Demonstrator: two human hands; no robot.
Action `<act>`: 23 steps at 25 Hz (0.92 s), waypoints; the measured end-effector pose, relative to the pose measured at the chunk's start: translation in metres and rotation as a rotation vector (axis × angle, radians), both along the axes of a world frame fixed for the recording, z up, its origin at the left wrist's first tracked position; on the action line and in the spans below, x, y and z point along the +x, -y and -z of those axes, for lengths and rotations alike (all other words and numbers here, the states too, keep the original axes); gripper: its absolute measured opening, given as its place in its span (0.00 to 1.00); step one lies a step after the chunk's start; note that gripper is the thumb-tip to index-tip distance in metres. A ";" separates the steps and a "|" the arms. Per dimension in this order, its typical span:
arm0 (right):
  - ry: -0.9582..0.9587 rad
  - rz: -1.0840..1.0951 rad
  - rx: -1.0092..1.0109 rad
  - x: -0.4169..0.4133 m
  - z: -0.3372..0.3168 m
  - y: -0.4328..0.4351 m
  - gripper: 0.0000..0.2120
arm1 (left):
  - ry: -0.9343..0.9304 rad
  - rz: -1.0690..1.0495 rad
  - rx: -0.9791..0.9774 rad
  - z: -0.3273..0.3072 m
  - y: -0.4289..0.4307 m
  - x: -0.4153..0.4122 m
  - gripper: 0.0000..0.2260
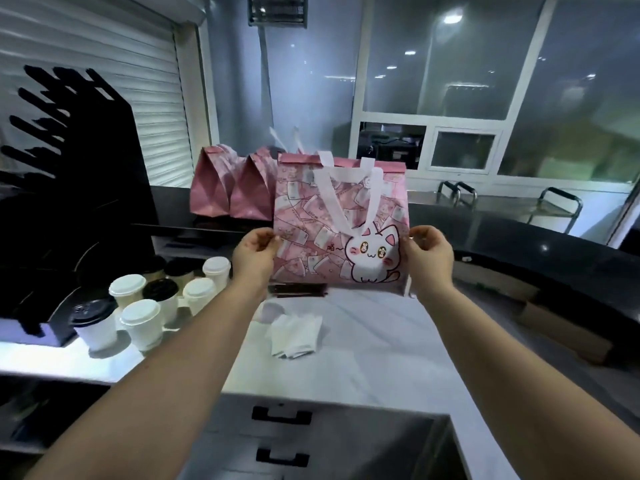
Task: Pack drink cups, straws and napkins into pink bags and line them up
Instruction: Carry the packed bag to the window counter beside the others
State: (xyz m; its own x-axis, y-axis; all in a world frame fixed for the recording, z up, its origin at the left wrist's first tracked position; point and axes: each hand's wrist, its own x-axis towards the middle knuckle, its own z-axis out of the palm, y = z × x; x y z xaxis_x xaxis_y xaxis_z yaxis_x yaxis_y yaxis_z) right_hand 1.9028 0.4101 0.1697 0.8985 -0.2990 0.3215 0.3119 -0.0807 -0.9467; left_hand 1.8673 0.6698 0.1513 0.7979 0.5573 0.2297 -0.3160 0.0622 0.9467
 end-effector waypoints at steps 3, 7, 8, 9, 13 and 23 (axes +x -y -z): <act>0.018 0.061 0.016 0.071 0.007 -0.002 0.02 | 0.040 0.029 -0.014 0.002 0.002 0.080 0.10; -0.141 -0.121 -0.012 0.165 0.006 -0.011 0.25 | 0.051 0.062 -0.067 0.009 0.026 0.180 0.11; -0.207 -0.214 -0.009 0.185 0.007 -0.020 0.32 | 0.049 0.056 -0.061 0.012 0.037 0.205 0.11; -0.266 -0.299 -0.008 0.202 0.012 -0.031 0.36 | 0.040 0.045 -0.048 0.015 0.049 0.228 0.11; -0.297 -0.444 -0.002 0.262 0.044 -0.064 0.26 | -0.008 0.056 -0.017 0.037 0.082 0.296 0.08; -0.203 -0.286 -0.070 0.326 0.068 -0.072 0.37 | 0.000 0.008 0.334 0.068 0.054 0.344 0.12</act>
